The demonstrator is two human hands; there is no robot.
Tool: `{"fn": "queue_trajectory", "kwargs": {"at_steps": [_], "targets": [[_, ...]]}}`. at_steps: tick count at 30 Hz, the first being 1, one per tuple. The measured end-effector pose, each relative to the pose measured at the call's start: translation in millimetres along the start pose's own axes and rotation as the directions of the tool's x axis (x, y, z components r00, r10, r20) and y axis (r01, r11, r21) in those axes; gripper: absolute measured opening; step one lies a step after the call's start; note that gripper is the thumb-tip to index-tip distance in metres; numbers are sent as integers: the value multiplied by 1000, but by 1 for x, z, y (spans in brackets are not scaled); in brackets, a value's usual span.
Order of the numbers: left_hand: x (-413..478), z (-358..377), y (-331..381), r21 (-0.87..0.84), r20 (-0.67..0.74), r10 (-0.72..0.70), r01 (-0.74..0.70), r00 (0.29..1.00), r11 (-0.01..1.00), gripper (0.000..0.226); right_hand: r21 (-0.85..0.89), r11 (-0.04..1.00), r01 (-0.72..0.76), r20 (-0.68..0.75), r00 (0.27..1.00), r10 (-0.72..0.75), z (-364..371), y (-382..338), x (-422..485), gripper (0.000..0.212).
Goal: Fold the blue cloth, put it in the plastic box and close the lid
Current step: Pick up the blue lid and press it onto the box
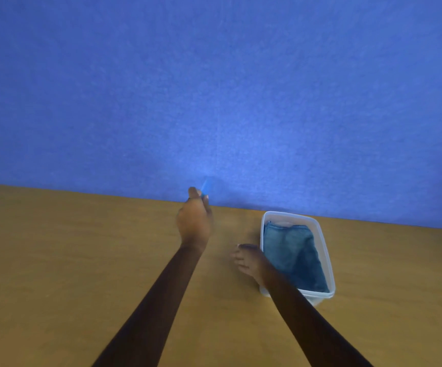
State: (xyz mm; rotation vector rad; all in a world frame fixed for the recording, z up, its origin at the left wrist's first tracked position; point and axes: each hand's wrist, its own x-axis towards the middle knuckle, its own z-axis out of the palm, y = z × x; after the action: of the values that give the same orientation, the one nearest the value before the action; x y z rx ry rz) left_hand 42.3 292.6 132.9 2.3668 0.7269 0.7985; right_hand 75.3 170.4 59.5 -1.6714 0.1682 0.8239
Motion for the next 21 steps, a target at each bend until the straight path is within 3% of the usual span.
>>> {"fn": "queue_trajectory", "kwargs": {"at_steps": [5,9,11,14,18,21], "targets": [[3,-11,35,-461,11,-228,208,973,863,10,267,964,8,16,1000,-12,-20,-18,-20,50],[9,-1,48,-693,265,-362,437,894,573,20,431,901,50,15,998,-63,-42,-27,-32,44],[5,5,54,-736,376,-366,515,851,440,32,511,854,99,-5,994,-112,-57,-30,-38,31],[-7,8,65,-756,474,-332,570,816,322,36,541,828,143,-77,990,-121,-81,-29,-38,21],[-25,17,74,-729,539,-286,609,792,314,35,500,837,222,-194,971,-141,-113,-24,-37,23],[-36,25,75,-618,661,-259,706,705,345,20,524,819,233,-238,964,-122,-132,-19,-42,22]]}}
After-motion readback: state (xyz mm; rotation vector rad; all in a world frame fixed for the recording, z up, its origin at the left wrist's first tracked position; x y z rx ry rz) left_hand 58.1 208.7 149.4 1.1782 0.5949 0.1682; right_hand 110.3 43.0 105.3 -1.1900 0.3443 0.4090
